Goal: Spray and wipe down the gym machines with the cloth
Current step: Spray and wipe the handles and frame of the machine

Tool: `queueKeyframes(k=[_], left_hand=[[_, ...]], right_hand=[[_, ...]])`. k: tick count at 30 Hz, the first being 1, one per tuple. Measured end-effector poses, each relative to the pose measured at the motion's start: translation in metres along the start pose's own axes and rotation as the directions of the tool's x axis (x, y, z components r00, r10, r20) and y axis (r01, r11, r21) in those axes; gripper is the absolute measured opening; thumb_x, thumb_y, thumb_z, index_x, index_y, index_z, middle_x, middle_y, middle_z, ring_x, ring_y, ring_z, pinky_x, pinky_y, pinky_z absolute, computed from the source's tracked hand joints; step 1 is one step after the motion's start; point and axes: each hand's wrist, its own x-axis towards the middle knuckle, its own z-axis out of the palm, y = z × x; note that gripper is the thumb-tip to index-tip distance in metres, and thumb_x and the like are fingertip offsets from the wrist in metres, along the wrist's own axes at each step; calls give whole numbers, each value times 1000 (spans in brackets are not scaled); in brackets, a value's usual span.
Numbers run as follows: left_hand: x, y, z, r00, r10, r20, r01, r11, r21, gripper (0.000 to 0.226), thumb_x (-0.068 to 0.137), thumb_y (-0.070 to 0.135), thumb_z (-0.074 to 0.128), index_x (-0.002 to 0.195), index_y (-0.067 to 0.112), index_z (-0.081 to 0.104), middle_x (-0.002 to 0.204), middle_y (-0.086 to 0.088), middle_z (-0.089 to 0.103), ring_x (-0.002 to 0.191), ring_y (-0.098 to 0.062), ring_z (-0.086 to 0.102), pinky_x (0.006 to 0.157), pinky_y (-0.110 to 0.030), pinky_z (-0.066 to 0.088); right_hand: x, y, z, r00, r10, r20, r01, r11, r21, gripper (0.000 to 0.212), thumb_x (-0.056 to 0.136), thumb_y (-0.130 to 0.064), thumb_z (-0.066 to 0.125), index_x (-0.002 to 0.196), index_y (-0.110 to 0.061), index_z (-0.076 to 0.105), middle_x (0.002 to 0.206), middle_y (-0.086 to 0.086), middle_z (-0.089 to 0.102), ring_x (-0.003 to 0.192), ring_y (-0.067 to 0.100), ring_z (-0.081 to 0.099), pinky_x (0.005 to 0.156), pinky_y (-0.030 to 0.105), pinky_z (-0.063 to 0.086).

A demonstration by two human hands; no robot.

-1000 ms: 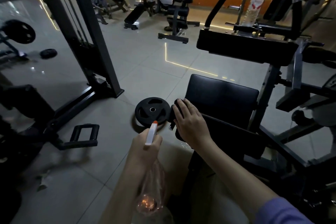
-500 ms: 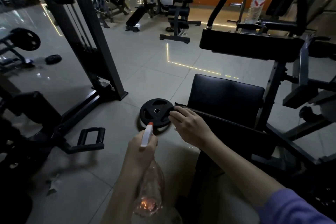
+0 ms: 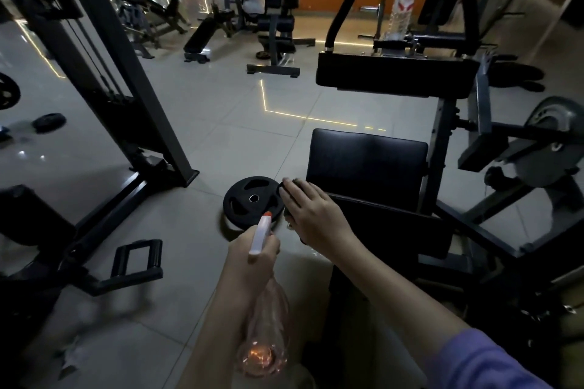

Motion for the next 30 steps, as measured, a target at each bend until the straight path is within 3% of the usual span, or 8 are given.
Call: queueKeyframes(k=[5, 10, 13, 16, 21, 25, 30], left_hand=[[1, -2, -2, 1000, 16, 24, -16, 1000, 4, 41, 76, 35, 39, 93, 2, 56, 80, -24, 60, 77, -39, 58, 65, -52, 50], [-10, -1, 6, 997, -23, 73, 29, 996, -83, 40, 75, 32, 42, 86, -3, 56, 72, -21, 58, 61, -23, 50, 55, -37, 43], [-15, 5, 13, 997, 23, 72, -17, 997, -79, 40, 75, 32, 43, 84, -6, 54, 75, -26, 59, 60, -24, 51, 54, -45, 45], [-16, 10, 23, 989, 100, 105, -102, 995, 12, 29, 77, 31, 39, 82, 6, 52, 74, -20, 60, 65, -34, 56, 59, -51, 49], [-23, 20, 37, 986, 104, 127, -106, 994, 9, 29, 78, 33, 39, 82, 8, 52, 74, -18, 61, 73, -38, 57, 60, -52, 49], [-32, 29, 46, 988, 94, 123, -90, 995, -38, 34, 76, 33, 40, 85, 3, 55, 76, -22, 60, 68, -36, 54, 57, -46, 47], [-48, 38, 62, 992, 73, 99, -71, 997, -23, 38, 76, 35, 40, 87, 2, 56, 77, -21, 61, 68, -36, 56, 61, -52, 49]], right_hand=[[-42, 24, -7, 996, 25, -84, -28, 999, -29, 47, 85, -17, 62, 130, -7, 55, 137, 12, 52, 126, 31, 49, 104, 42, 42], [-109, 54, -32, 986, 116, -118, -121, 992, -33, 40, 91, -22, 45, 127, -11, 59, 137, 8, 53, 128, 29, 47, 107, 42, 33], [-108, 53, -36, 977, 195, -89, -198, 979, -36, 46, 91, -27, 40, 132, -13, 53, 140, 7, 50, 129, 29, 46, 110, 42, 30], [-79, 43, -34, 963, 256, -85, -259, 966, -23, 48, 92, -30, 37, 134, -14, 52, 138, 10, 52, 123, 31, 52, 106, 43, 38], [-98, 62, -32, 985, 118, -126, -122, 992, -22, 38, 93, -24, 43, 123, -12, 62, 131, 10, 58, 117, 31, 57, 99, 42, 46], [-121, 80, -38, 974, 123, -190, -123, 992, 10, 32, 93, -19, 47, 117, -9, 65, 127, 11, 60, 115, 31, 58, 97, 43, 48], [-140, 91, -40, 964, 119, -237, -113, 993, 36, 29, 91, -18, 49, 114, -10, 65, 127, 10, 60, 116, 31, 57, 98, 45, 46]])
